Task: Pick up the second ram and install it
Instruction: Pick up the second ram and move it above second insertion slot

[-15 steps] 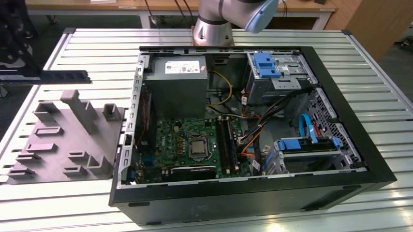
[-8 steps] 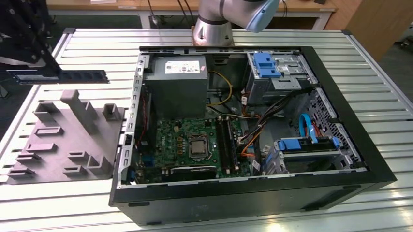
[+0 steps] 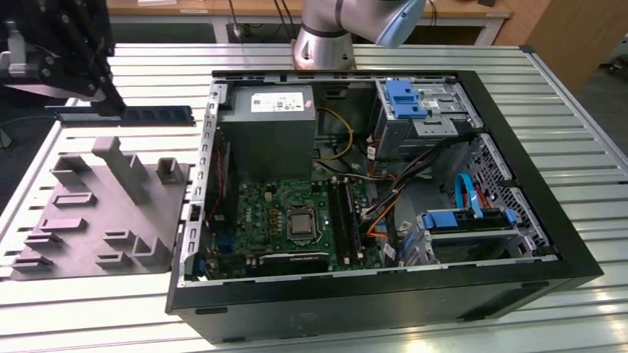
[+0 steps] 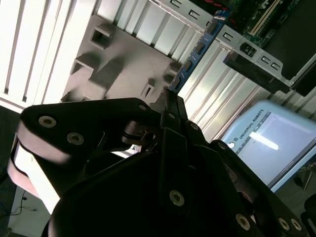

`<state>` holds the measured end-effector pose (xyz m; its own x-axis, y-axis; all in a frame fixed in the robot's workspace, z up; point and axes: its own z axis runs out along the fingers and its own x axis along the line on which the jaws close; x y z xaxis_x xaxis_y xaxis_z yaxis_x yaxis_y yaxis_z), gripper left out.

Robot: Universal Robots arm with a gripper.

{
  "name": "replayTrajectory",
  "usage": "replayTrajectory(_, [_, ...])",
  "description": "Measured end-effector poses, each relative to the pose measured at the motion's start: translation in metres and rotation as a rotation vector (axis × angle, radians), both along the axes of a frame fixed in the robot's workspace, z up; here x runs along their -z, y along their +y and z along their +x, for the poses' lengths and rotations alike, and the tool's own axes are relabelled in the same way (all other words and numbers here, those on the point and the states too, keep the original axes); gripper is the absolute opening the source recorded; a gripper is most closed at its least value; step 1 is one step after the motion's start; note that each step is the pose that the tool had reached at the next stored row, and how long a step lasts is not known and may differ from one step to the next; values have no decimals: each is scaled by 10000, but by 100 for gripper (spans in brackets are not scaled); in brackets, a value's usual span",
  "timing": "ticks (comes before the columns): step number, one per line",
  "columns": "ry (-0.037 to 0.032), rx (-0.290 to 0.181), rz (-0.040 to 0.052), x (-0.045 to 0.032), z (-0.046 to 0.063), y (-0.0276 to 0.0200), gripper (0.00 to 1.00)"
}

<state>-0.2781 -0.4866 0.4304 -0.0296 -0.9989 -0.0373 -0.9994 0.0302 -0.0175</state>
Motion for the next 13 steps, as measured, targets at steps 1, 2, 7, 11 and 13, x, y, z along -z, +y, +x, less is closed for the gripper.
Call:
replayTrajectory(1, [-1,0,1,1,37,0,12])
replayTrajectory(2, [0,0,2,2,74,0,12])
replayTrajectory(7, [0,0,5,7,279,0,12])
replayTrajectory(11, [0,0,9,10,440,0,12])
replayTrajectory(13, [0,0,17,11,507,0,12])
